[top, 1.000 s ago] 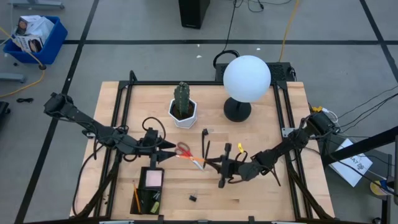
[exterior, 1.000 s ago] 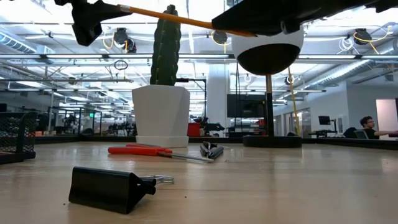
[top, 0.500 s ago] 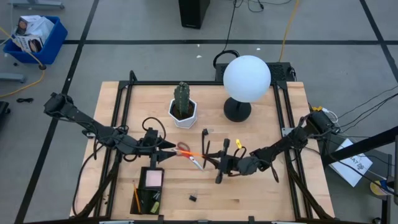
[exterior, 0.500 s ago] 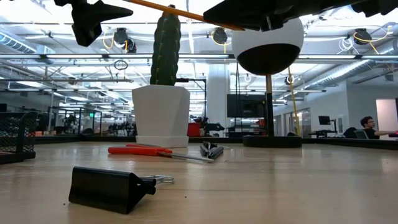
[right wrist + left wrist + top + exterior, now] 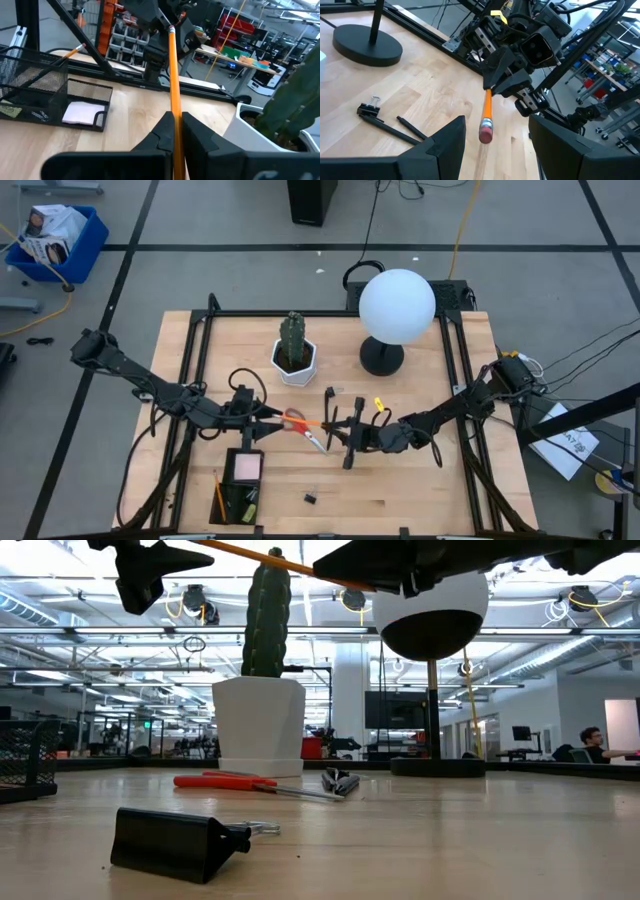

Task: Pick and place office supplies into organizer
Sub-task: Put the pencil in the desk organizer

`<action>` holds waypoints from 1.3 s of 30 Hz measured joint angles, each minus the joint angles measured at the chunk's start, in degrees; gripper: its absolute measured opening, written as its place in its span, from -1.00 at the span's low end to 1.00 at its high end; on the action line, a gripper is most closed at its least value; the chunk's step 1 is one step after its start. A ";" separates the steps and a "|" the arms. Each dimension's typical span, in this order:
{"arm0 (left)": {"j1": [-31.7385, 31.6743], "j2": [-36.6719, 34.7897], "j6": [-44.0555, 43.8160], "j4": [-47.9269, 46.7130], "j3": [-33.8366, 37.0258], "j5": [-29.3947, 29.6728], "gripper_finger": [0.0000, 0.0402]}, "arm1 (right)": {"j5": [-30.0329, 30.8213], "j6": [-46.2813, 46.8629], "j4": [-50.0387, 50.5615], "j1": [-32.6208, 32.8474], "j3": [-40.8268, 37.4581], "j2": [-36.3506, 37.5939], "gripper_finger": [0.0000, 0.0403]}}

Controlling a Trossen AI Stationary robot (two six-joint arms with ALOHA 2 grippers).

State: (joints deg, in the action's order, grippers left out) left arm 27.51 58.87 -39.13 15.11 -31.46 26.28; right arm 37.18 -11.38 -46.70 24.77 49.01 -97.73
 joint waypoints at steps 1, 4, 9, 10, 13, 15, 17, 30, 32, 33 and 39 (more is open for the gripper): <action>0.00 0.00 0.02 0.00 0.00 0.41 0.12 | 0.01 0.08 -0.02 -0.01 0.00 0.00 -0.95; 0.00 0.00 0.09 -0.06 0.00 0.79 0.10 | -0.05 0.05 -0.10 0.00 0.00 0.00 -0.95; 0.00 0.00 0.69 -0.07 0.00 0.77 -0.13 | -1.36 0.10 -0.23 -0.10 0.00 0.00 -0.95; 0.00 0.00 1.09 -0.07 0.00 0.77 -0.19 | -1.36 0.06 -0.33 -0.14 0.00 0.00 -0.95; 0.00 0.00 0.81 -0.09 0.00 0.77 -0.38 | -1.36 0.03 -0.65 -0.35 0.00 0.00 -0.95; 0.00 0.00 0.42 -0.09 0.00 0.77 -0.48 | -1.34 0.00 -0.65 -0.35 0.00 0.00 -0.95; 0.00 0.00 0.68 -0.09 0.00 0.77 -0.58 | -1.34 0.00 -0.69 -0.35 0.00 0.00 -0.95; 0.02 0.00 0.44 0.13 0.00 0.28 -0.87 | -1.52 -0.09 -0.60 -0.33 0.00 0.00 -0.88; 0.02 0.00 -0.83 0.07 0.00 -0.91 -0.84 | -2.14 -0.73 -0.61 -0.14 0.00 0.00 -0.78; 0.12 0.00 -1.26 0.01 0.00 -1.37 -0.83 | -2.91 -1.15 -0.65 0.02 0.00 0.00 -0.72; 1.87 0.00 -2.39 0.23 0.00 -2.29 -0.89 | -4.36 -1.75 -1.27 2.29 -0.02 0.00 -0.42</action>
State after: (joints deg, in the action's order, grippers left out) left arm 29.37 58.88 -41.53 15.35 -31.46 23.99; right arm 32.82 -13.13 -47.97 27.07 48.99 -97.73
